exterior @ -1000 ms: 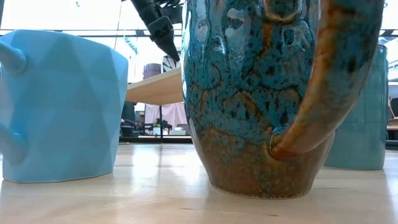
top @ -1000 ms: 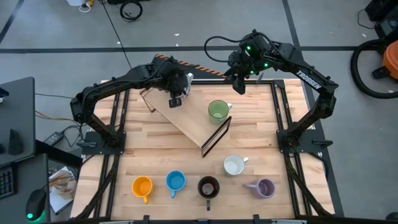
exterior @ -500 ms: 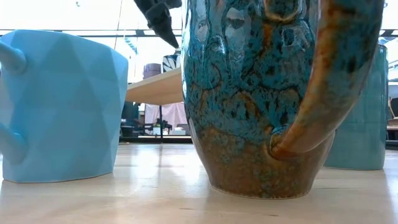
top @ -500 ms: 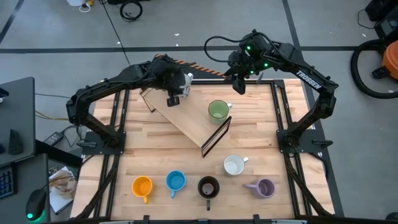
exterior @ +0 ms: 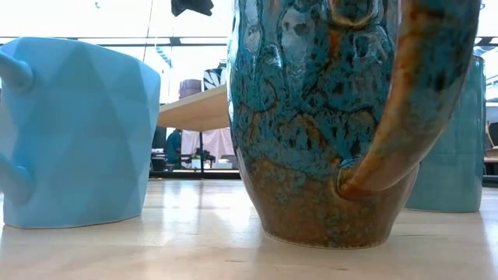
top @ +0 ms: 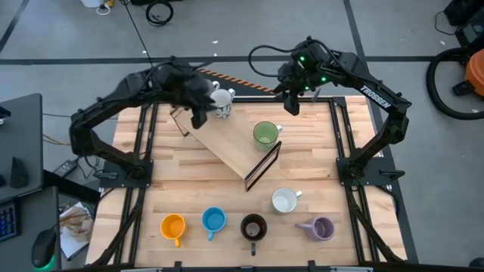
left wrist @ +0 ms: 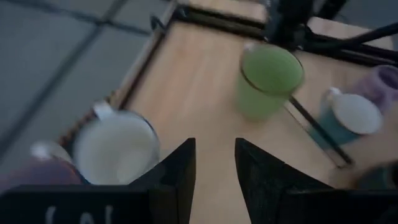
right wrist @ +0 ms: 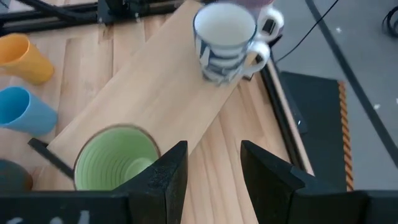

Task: Place coffee mugs
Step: Put the yellow mug on the shelf

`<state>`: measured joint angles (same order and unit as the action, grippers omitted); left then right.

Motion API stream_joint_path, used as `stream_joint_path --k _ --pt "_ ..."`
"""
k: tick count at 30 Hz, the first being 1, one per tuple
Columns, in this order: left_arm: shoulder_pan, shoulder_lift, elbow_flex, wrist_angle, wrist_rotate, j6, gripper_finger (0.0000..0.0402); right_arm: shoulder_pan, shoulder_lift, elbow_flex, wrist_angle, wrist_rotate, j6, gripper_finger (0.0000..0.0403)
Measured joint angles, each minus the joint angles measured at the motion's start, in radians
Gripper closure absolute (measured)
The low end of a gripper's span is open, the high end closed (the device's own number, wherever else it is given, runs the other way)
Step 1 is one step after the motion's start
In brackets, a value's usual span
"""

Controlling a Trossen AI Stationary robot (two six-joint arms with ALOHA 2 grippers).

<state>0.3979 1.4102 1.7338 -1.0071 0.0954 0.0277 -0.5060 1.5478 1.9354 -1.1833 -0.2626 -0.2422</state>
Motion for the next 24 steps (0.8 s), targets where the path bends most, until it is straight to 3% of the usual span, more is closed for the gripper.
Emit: stream_joint_path --k 6,14,24 --pt "-0.071 0.0 -0.068 -0.056 0.018 -0.105 0.0282 0.0 -0.012 0.0 -0.087 -0.032 -0.003 0.0249" --pt "-0.253 0.001 -0.204 -0.051 0.012 -0.282 0.0283 0.063 -0.091 0.0 -0.112 -0.047 0.018 0.0249" --pt "-0.473 0.001 -0.294 0.183 -0.22 -0.421 0.0283 0.187 -0.172 -0.002 -0.104 -0.041 0.093 0.0249"
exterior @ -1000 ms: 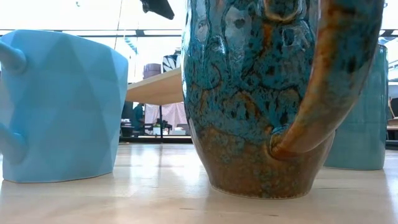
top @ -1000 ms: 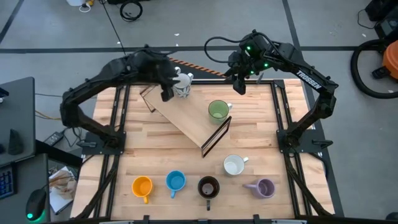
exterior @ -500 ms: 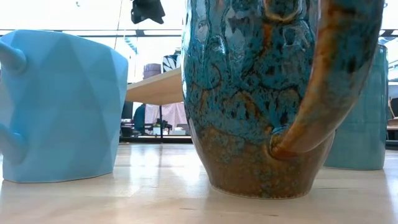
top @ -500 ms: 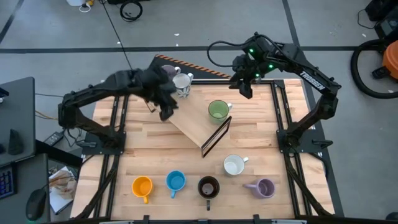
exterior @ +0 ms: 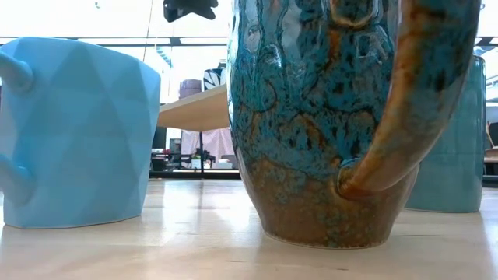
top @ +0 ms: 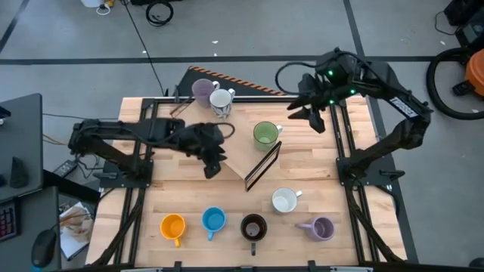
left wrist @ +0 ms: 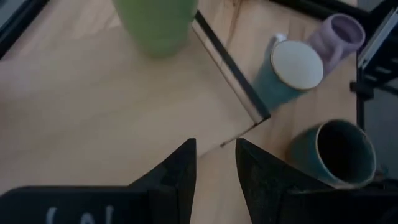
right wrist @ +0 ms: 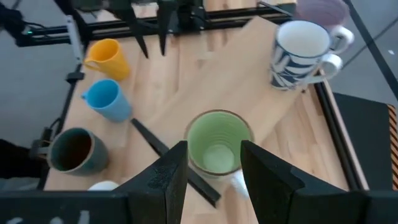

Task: Place coffee mugs
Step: Put the yellow mug on the shelf

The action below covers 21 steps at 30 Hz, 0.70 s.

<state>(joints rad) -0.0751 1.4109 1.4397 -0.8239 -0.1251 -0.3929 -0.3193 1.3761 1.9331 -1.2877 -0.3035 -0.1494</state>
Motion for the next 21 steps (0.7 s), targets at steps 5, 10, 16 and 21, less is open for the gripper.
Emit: stream_joint_path --k 5,10,16,21 --pt "-0.073 0.0 -0.071 0.041 -0.024 -0.099 0.0283 0.072 -0.041 -0.083 0.018 0.047 0.043 0.0249" --pt "-0.124 0.001 -0.106 0.036 -0.007 -0.141 0.0283 0.145 -0.098 -0.239 0.076 0.076 0.152 0.0249" --pt "-0.169 0.001 -0.106 -0.021 0.143 -0.174 0.0283 0.249 -0.168 -0.41 0.177 0.204 0.349 0.0249" --pt "-0.256 0.001 -0.106 -0.167 0.184 -0.143 0.0283 0.322 -0.212 -0.513 0.288 0.368 0.524 0.0249"
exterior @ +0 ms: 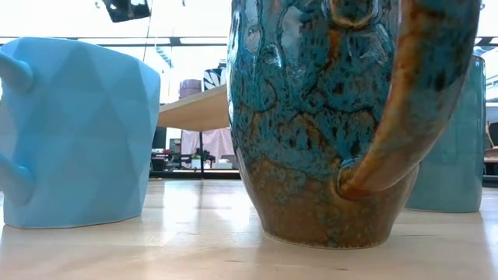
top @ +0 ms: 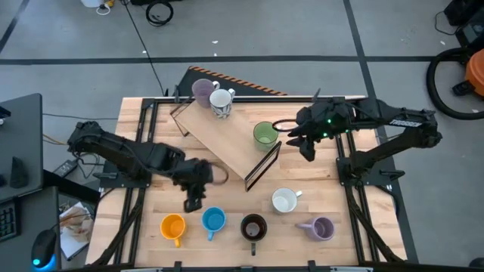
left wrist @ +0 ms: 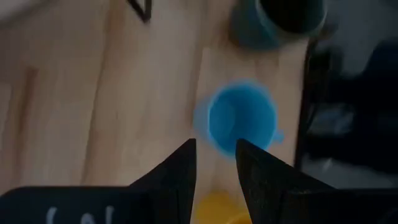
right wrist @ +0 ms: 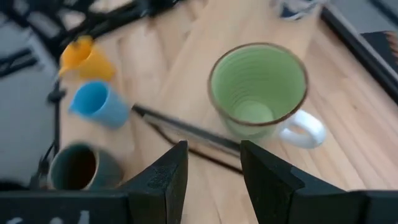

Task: Place coffee mugs
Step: Put the yellow mug on the shelf

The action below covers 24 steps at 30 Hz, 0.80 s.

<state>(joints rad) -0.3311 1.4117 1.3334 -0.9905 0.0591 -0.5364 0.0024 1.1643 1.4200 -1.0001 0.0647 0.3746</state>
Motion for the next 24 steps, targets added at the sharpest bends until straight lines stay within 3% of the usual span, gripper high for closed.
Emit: stream_joint_path --k 4,16,24 --pt "-0.06 0.0 0.0 -0.061 -0.045 0.061 0.0283 0.041 -0.005 -0.061 0.081 0.134 0.13 0.0249" --pt "-0.174 -0.007 0.0 -0.06 -0.118 0.256 0.0283 0.24 0.053 -0.123 0.109 0.26 0.546 0.0249" --pt "-0.23 -0.007 0.0 -0.05 -0.118 0.161 0.0283 0.309 0.116 -0.123 0.121 0.257 0.724 0.0249"
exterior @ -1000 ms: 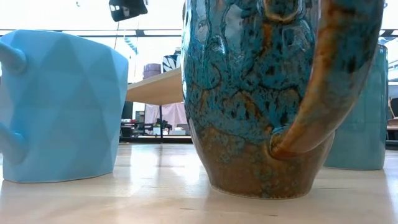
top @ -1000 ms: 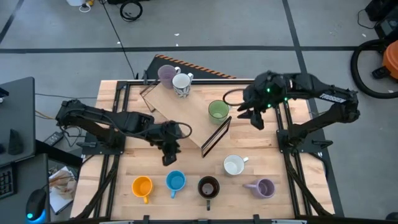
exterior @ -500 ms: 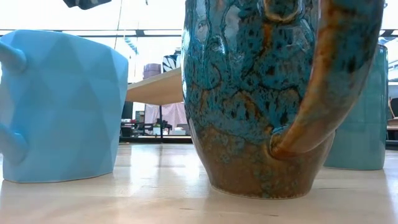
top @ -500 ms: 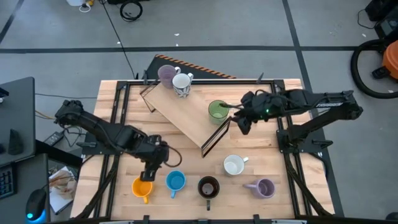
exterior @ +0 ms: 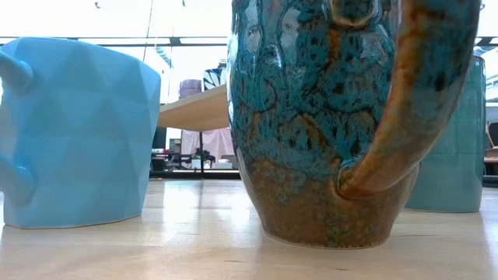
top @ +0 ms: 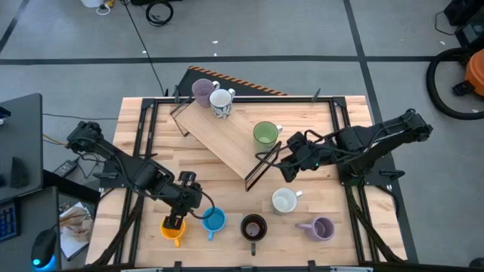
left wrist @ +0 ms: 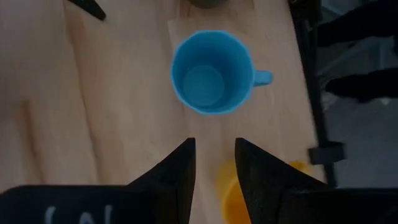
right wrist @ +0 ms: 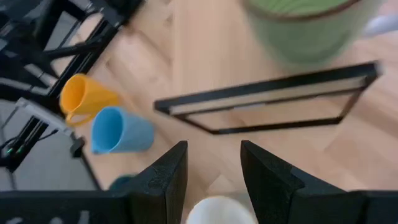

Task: Place coffee mugs
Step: Put the yellow mug on the shelf

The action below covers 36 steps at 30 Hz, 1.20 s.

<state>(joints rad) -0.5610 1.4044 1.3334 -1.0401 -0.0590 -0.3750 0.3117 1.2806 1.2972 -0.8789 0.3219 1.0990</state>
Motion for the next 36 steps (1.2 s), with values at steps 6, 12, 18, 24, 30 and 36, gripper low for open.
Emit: stream_joint_path --k 6,12,18,24,30,36 --pt "-0.047 0.0 0.0 0.0 -0.007 -0.341 0.0283 0.023 0.006 0.0 0.008 0.018 -0.096 0.0249" --pt "-0.072 0.007 0.0 -0.005 -0.051 -0.866 0.0283 0.005 -0.024 0.0 0.012 0.05 -0.326 0.0249" --pt "-0.074 0.054 0.0 -0.01 -0.007 -1.32 0.0283 0.006 -0.063 0.012 0.018 0.055 -0.594 0.0249" --pt "-0.149 0.141 0.0 0.018 0.044 -1.622 0.0283 0.006 -0.113 0.012 0.02 0.073 -0.767 0.0249" --pt "-0.226 0.217 0.0 -0.009 0.078 -1.815 0.0283 0.006 -0.149 0.012 0.02 0.089 -0.855 0.0249" --pt "-0.214 0.259 0.002 -0.036 0.099 -1.836 0.0283 0.006 -0.159 0.012 0.016 0.099 -0.915 0.0249"
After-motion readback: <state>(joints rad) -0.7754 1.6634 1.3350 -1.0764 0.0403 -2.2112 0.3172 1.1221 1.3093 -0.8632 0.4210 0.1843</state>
